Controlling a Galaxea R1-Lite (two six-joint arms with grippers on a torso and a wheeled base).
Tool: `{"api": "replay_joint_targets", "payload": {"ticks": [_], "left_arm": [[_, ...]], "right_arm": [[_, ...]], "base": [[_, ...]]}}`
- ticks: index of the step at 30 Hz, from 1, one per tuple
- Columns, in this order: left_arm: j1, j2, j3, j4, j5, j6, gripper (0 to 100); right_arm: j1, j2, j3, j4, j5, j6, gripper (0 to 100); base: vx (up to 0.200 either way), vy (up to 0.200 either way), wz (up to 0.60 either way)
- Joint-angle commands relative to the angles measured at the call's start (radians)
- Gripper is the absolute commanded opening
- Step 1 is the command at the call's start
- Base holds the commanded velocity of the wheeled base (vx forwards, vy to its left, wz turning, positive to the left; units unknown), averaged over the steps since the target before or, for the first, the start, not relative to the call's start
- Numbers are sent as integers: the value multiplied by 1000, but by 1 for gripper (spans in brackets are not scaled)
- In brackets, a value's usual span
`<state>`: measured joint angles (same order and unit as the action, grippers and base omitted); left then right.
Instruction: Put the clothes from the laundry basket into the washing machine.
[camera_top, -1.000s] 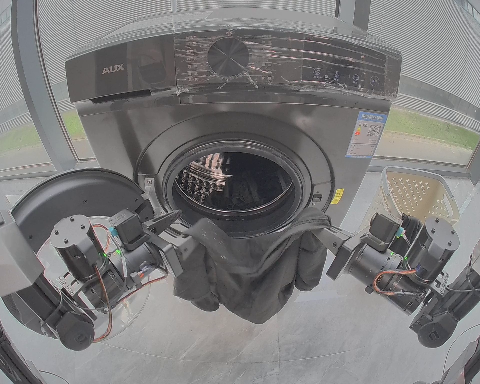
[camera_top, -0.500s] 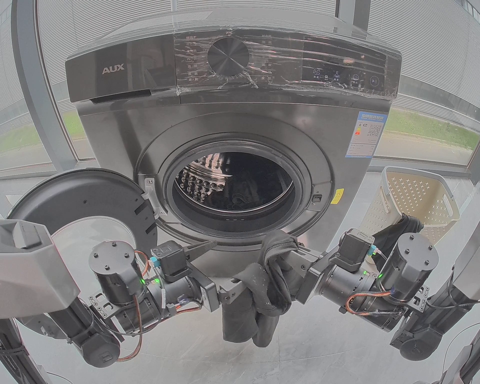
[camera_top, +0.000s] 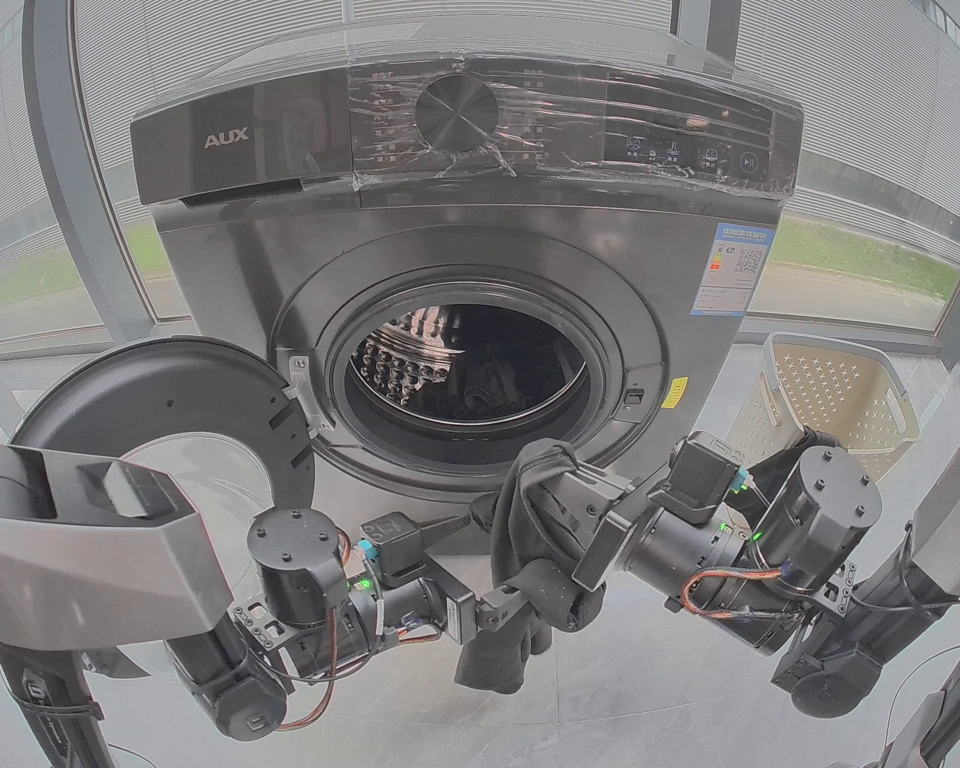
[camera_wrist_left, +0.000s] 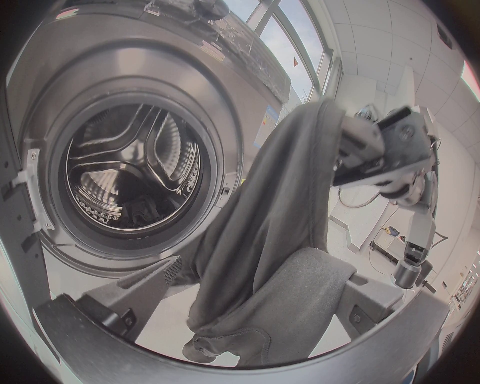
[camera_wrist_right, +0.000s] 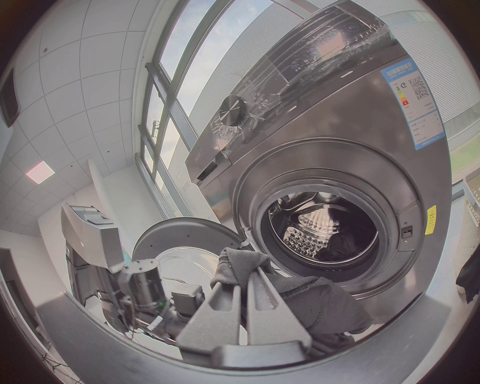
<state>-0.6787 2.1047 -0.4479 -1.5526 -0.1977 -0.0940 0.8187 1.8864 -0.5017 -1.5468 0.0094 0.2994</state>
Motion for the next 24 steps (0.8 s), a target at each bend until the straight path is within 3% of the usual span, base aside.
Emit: {"api": "replay_joint_targets", "payload": {"ticks": [1,6,10,14,15,22,24], "left_arm": [[8,107,-60,-6,1,0,100],[44,172,-132,-6,3,4,100],[84,210,-190,-4,20,36,100],[102,245,-236,-6,43,40,100],[102,250,-242,-6,46,40,0],[94,256,-287,-6,58,39,0],[102,252,-302,-6,92,34,0]], "right_arm": [[25,-7,-18,-1,0,1,0],[36,-9,-15,-1,-6,1,0],[39,-12,-11,-1,-8,1,0],[39,-20,2,-1,-8,1,0],[39,-20,5,-1,-8,1,0],[51,-20,29,-1,-9,3,0],[33,-21,61,-1,-11,-3,0]], "base": [[0,0,0],[0,0,0],[0,0,0],[0,0,0],[0,0,0],[0,0,0],[0,0,0]]}}
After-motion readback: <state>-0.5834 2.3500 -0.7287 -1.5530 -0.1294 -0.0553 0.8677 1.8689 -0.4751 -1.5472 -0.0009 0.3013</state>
